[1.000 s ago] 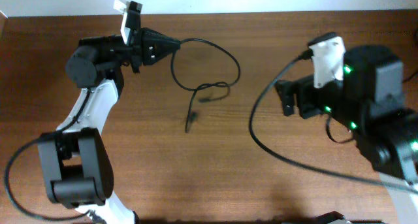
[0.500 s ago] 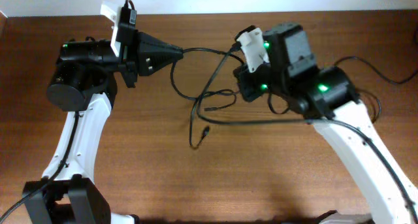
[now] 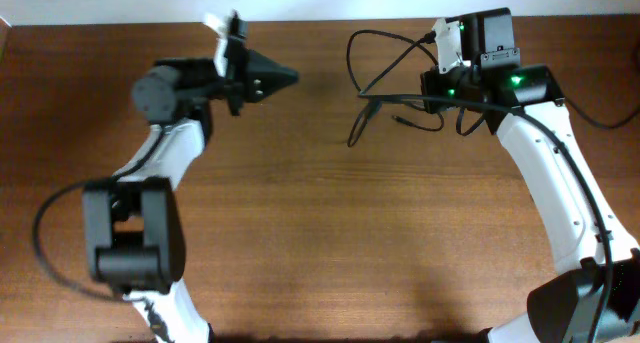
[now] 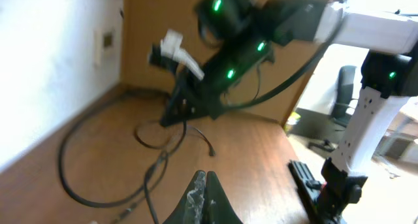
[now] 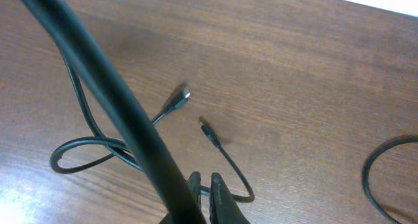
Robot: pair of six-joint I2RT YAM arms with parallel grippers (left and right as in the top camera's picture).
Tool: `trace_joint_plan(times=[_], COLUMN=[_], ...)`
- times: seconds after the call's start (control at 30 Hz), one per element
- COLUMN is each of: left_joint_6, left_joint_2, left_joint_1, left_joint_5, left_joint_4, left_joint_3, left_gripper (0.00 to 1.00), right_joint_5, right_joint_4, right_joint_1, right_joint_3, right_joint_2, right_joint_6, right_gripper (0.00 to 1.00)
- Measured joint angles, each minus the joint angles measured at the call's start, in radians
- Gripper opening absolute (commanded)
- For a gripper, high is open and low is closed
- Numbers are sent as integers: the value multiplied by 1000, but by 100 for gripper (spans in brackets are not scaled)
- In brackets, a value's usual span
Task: Untangle cables
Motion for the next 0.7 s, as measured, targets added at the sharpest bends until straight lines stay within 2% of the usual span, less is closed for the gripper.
trace_joint_plan(times=[0.07, 0.1, 0.13, 0.2, 0.23, 0.27, 0.37, 0.43, 0.5, 0.57, 0.63, 0.7], left_joint_6=[80, 118, 169, 338, 470, 561, 687, 735, 834, 942, 1000, 1029], left_joint_2=[93, 132, 152, 175, 182, 189, 189, 187, 179, 103, 27, -10], left_joint_1=[-45, -51, -51, -57, -73, -96, -186, -211, -219, -223, -223, -223], left_joint_5=[-24, -90, -162, -292, -394, -475, -704, -855, -1046, -1193, -1221, -1135], left_joint_4=[-3, -1, -70, -360, -555, -651, -859, -1062, -1356, -1738, -2041, -2218], left_joint_3=[0, 0, 0, 0, 0, 0, 0, 14, 68, 196, 379, 522], left_gripper=[0, 0, 0, 0, 0, 0, 0, 0, 0, 0, 0, 0], right_joint_5=[-88, -105, -159, -209, -229, -238, -251, -251, -251, -240, -238, -236], right_joint_4=[0, 1, 0, -4, -4, -4, -41, -57, -64, -69, -74, -96], right_joint_1=[0, 0, 4, 37, 79, 104, 118, 118, 118, 118, 118, 118], right_joint_3=[29, 35, 41, 47, 55, 63, 84, 84, 84, 84, 84, 84], right_joint_2=[0, -1, -3, -21, -48, -66, -100, -100, -100, -100, -100, -100], right_joint_6=[-3, -3, -4, -7, -6, -7, -6, -6, -7, -7, -8, -8], right_gripper=[4, 4, 4, 4, 4, 4, 4, 4, 4, 4, 4, 4])
